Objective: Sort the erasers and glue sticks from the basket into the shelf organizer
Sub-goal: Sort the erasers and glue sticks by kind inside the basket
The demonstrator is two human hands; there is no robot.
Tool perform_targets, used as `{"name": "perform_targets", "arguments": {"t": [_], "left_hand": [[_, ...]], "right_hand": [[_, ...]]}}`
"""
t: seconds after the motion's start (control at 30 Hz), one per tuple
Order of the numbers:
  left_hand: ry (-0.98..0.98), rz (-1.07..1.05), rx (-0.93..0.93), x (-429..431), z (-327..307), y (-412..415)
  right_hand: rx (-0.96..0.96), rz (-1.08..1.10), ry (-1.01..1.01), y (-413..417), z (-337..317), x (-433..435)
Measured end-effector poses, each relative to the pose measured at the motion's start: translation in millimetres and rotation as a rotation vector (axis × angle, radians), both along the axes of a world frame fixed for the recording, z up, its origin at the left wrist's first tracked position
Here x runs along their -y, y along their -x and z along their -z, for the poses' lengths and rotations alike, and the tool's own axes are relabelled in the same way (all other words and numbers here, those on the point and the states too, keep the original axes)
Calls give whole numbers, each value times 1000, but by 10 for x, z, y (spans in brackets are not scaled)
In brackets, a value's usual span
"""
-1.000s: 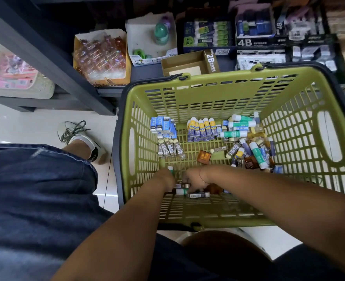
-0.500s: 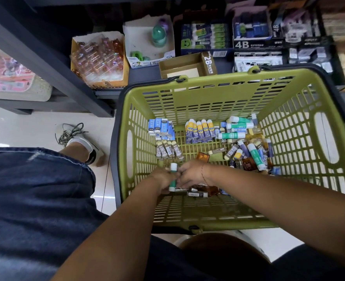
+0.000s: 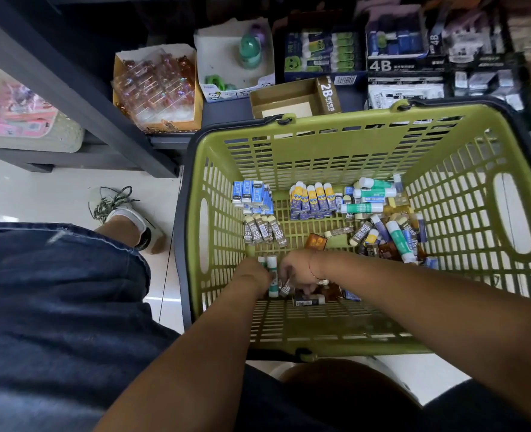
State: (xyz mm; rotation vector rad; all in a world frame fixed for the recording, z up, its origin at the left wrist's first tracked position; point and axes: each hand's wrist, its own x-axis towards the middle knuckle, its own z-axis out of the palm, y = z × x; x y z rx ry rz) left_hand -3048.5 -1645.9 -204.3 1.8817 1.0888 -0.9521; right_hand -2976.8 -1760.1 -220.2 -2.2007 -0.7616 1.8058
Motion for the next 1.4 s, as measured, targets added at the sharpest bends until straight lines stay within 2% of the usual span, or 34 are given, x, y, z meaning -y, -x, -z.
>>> {"name": "perform_targets", "arguments": {"t": [0.13,0.23,0.33,0.4,0.47,0.5,0.63,0.77,0.9,1.0,1.17,1.4], "left_hand": [[5,23,32,-18,-20,-20],[129,19,93,-21,-61,-60],[253,3,46,32,-102,-60],[240,138,-10,51,-85,-45],[134,363,-62,37,-68,-32],[89,404,-80,24,-63,-28],[100,329,-68,5,11,-29],[245,198,-20,155,12,-76],[180,247,-34,317,78,-200],[165,233,-27,375,77,-263],[156,173,-19,390,80,-250],[55,265,7,403,131,-254]], "right_hand": [[95,-203,-61,-49,-3,27],[80,-267,-48,-92,6,86],[28,-277,-31,-112,42,203],[1,-251,-44,-131,39,293],[-26,-242,-38,-156,-8,371],[-36,-245,-31,-171,-33,402],[-66,-254,-16,-210,-133,504],[-126,-103,-11,-275,-147,614],[-187,108,-48,-306,-138,713],[-227,187,-12,-344,-115,836],[-214,140,79,-426,-168,951],[-244,98,148,-430,-274,909]]}}
